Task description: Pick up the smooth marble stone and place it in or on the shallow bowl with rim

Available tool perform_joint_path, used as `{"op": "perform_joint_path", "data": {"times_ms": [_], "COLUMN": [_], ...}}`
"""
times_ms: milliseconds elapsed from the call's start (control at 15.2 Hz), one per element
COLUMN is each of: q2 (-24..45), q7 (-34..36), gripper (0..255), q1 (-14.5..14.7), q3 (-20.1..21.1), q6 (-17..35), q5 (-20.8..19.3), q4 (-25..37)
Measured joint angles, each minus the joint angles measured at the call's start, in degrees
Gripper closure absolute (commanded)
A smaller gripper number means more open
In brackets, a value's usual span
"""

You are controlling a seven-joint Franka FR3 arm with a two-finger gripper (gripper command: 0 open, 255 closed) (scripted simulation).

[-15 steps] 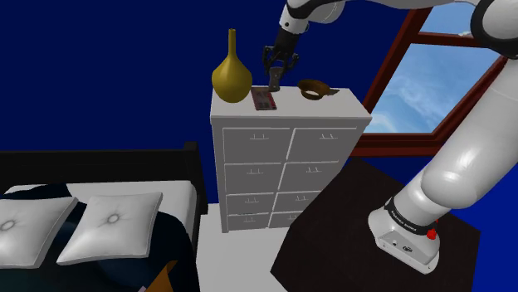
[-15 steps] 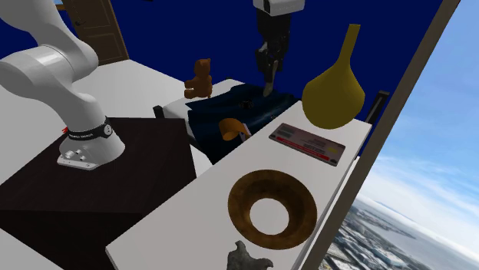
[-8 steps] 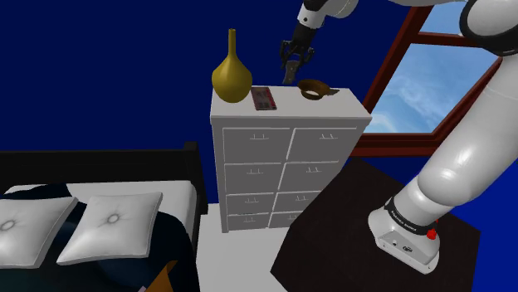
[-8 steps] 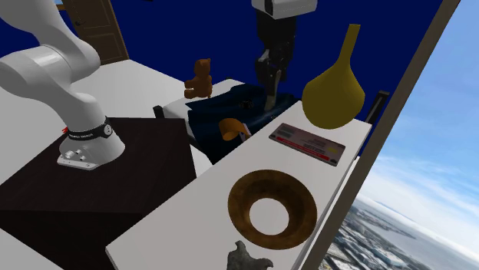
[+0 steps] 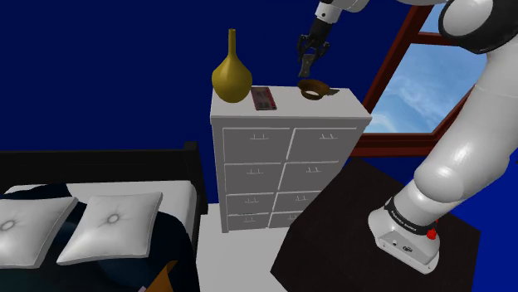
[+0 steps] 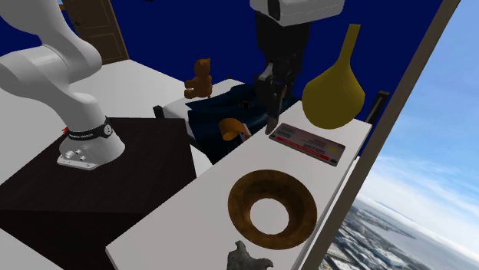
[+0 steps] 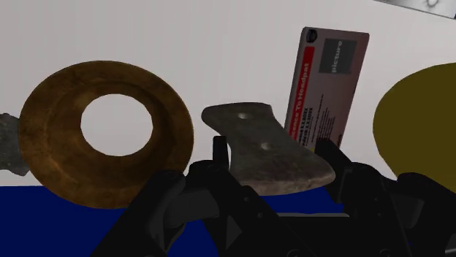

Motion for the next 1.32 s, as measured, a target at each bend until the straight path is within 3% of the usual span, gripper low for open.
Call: {"op": "perform_joint_path", "data": {"times_ms": [594, 1320], "q2": [9.07, 10.54], "q7": [-8.77, -11.05], "gripper": [255, 255], "q1": [-7.23, -7.35], "q3": [-3.16, -3.08], "q6": [-7.39, -0.19], "q5": [1.69, 2.43], "q4": [14.21, 8.12]}}
